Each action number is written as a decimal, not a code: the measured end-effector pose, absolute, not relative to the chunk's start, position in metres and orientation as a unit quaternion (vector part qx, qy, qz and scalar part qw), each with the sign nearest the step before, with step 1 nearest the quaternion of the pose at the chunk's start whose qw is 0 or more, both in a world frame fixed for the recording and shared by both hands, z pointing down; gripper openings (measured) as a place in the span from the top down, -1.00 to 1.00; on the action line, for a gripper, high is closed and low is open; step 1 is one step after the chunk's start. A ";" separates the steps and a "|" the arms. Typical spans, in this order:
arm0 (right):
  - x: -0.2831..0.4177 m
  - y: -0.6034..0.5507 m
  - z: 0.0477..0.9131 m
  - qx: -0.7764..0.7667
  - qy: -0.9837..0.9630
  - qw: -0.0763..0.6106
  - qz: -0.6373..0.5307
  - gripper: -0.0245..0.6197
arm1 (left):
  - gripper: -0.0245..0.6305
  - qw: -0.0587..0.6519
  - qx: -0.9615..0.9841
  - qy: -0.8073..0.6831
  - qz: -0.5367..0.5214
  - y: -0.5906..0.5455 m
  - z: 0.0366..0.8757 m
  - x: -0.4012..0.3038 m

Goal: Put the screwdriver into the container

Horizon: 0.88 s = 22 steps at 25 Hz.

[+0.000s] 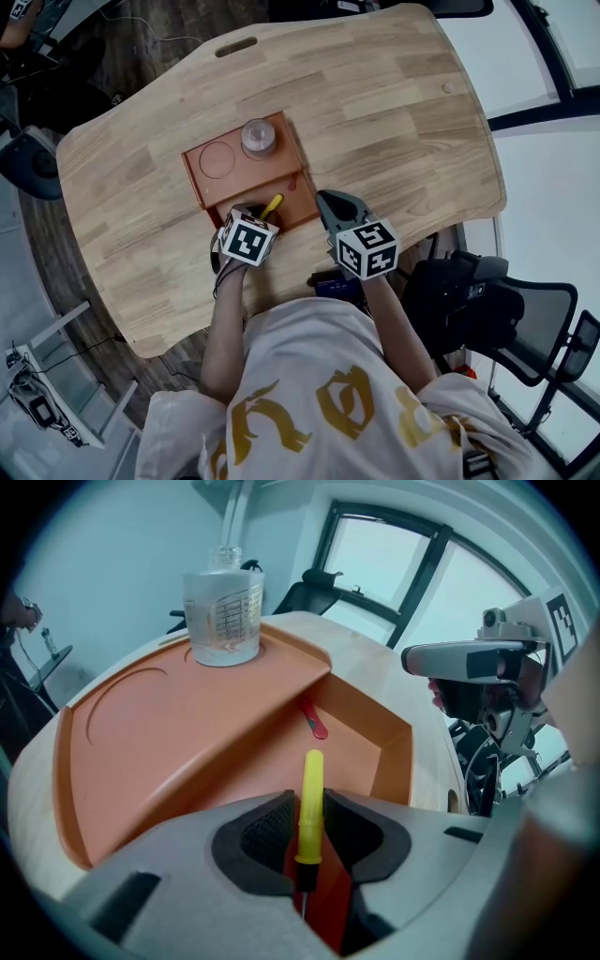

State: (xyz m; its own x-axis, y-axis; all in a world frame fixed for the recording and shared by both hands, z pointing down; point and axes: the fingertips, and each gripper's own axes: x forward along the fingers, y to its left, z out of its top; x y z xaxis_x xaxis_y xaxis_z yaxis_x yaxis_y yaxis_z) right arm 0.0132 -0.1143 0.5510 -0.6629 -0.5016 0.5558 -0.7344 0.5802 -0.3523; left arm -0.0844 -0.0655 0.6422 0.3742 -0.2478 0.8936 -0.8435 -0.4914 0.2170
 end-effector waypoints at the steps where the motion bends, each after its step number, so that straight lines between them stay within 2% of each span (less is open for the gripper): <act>1: 0.013 -0.114 0.550 0.356 -0.866 0.202 0.286 0.89 | 0.66 0.348 0.751 -0.367 0.424 -0.066 0.641 -0.085; 7: 0.013 -0.113 0.545 0.353 -0.870 0.201 0.280 0.89 | 0.61 0.332 0.751 -0.397 0.411 -0.072 0.629 -0.091; 11: 0.012 -0.111 0.540 0.349 -0.874 0.198 0.274 0.89 | 0.61 0.293 0.763 -0.404 0.412 -0.075 0.615 -0.093; 19: 0.008 -0.106 0.525 0.345 -0.885 0.194 0.245 0.89 | 0.85 0.255 0.761 -0.465 0.374 -0.081 0.586 -0.108; 22: 0.008 -0.102 0.520 0.342 -0.889 0.193 0.236 0.89 | 0.87 0.244 0.763 -0.473 0.367 -0.079 0.578 -0.108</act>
